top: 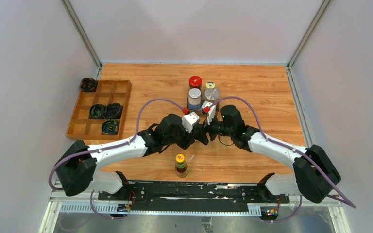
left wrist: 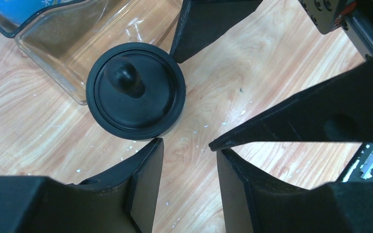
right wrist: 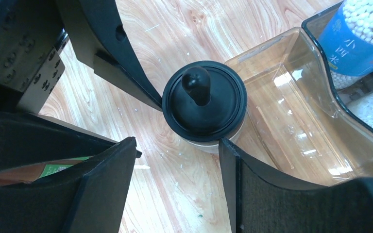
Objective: Organize the condiment bottles
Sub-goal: Pick up the bottle from the center of the board.
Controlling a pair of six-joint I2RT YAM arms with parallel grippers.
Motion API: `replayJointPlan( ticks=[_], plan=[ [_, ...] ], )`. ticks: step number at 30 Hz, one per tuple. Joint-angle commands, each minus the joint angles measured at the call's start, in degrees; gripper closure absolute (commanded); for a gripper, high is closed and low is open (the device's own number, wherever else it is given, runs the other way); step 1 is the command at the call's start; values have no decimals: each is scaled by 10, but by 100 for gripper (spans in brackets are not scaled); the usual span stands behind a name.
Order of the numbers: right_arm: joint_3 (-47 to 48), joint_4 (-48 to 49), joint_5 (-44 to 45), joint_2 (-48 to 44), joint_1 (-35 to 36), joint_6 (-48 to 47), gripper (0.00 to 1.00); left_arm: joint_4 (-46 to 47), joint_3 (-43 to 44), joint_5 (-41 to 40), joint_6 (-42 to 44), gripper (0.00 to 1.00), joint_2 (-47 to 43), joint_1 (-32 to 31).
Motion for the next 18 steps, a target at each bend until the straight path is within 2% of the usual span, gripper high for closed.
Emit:
replayJointPlan(
  ticks=[1,10,14,18],
  plan=[
    [-31,16,-17,-12,12,10,33,56,-14,4,-11,50,-26,-1],
    [-60,11,-1,-49,12,26,35,61,-44,-2,-22,50,-51,-2],
    [-74,3,19,-62,12,22,37,59,-62,-55,-28,49,-69,-2],
    [-75,13,27,-41,11,25,40,49,-68,-93,-41,49,-50,-2]
  ],
)
